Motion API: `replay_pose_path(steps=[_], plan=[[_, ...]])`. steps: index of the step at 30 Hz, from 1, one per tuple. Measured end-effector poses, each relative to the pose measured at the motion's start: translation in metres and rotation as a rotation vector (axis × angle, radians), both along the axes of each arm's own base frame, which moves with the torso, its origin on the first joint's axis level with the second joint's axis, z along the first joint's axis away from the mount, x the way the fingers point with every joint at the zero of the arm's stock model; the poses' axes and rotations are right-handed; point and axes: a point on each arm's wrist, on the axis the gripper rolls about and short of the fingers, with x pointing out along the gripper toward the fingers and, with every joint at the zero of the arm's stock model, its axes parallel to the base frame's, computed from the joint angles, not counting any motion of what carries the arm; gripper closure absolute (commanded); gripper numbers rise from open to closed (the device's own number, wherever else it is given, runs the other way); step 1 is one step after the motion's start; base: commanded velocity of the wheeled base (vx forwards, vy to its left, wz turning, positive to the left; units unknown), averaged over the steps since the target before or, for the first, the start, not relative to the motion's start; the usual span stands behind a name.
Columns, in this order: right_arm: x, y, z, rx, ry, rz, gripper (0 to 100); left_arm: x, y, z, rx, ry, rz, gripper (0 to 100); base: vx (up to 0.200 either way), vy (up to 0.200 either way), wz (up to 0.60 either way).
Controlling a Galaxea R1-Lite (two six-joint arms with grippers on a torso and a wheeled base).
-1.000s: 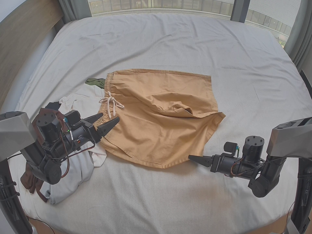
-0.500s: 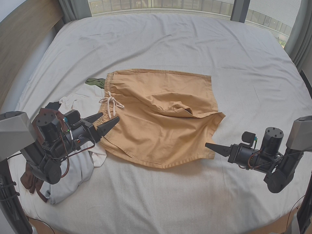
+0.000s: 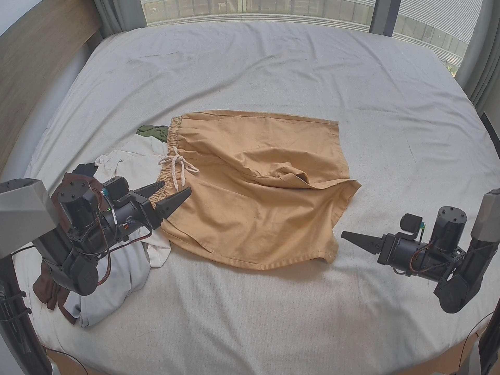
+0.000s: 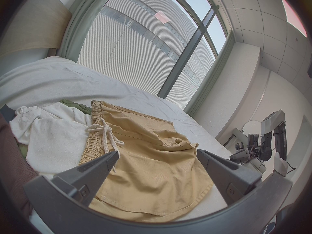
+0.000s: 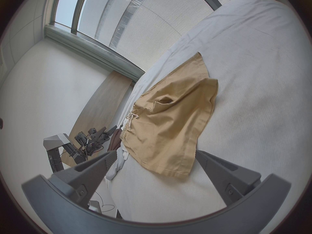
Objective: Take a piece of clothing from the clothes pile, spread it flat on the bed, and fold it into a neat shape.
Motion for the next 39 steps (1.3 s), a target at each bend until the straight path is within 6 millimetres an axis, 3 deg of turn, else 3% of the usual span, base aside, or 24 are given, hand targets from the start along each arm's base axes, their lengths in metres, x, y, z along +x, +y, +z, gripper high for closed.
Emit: replay_pose_path(steps=[12, 27, 28, 39], plan=[[0.005, 0.017, -0.052, 0.054, 0.282, 0.011, 0, 0.000, 0.001, 0.000, 0.000, 0.002, 0.001, 0, 0.000, 0.000, 0.00], [0.026, 0.032, -0.056, 0.109, 0.283, 0.008, 0, 0.000, 0.002, -0.001, 0.000, 0.004, 0.004, 0, 0.000, 0.000, 0.00], [0.026, 0.033, -0.057, 0.107, 0.281, -0.004, 100, 0.000, 0.002, -0.001, 0.000, 0.003, 0.004, 0, 0.000, 0.000, 0.00], [0.028, 0.032, -0.058, 0.101, 0.274, -0.057, 100, 0.000, 0.001, -0.001, 0.001, 0.004, 0.003, 0, 0.000, 0.000, 0.00]])
